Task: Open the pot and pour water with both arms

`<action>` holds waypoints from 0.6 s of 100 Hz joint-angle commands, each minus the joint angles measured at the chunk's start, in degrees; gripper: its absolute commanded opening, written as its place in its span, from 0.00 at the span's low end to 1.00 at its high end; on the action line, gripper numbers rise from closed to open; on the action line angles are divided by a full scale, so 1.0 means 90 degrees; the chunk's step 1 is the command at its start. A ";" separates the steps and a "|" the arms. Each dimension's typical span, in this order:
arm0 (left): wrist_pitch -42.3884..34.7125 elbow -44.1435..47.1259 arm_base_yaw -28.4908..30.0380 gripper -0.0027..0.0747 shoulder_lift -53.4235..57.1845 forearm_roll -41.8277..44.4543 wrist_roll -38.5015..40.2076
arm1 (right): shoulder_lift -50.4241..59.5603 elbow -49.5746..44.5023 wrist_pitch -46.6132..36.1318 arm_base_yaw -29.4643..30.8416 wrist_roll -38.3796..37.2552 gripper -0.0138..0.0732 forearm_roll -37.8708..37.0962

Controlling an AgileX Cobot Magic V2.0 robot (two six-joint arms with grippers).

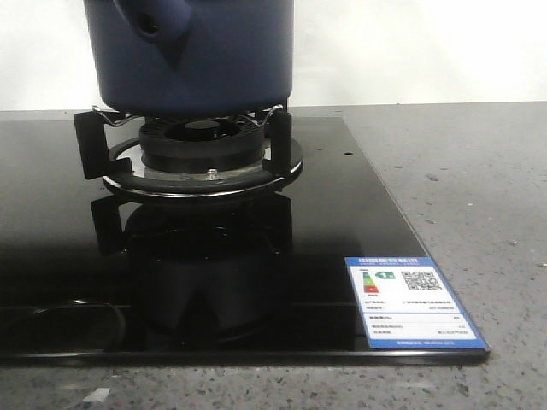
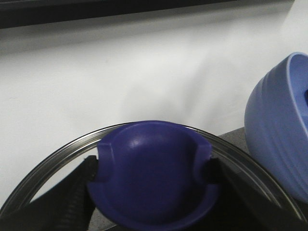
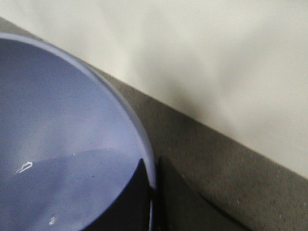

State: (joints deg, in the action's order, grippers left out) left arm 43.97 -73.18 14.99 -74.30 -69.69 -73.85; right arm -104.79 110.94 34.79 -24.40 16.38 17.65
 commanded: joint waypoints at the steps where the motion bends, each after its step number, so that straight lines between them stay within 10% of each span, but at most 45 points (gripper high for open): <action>1: -0.0154 -0.0261 0.0018 0.55 0.0230 -0.0532 0.0058 | 0.0693 -0.0305 -0.1397 -0.0074 0.0227 0.11 0.0233; 60: -0.0154 -0.0261 0.0018 0.55 0.0230 -0.0532 0.0058 | 0.1535 -0.3371 -0.5719 -0.0393 0.0338 0.11 -0.0152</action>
State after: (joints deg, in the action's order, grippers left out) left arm 43.97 -73.18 14.99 -74.30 -69.69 -73.85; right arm -94.80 81.04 -5.25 -27.66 19.20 16.77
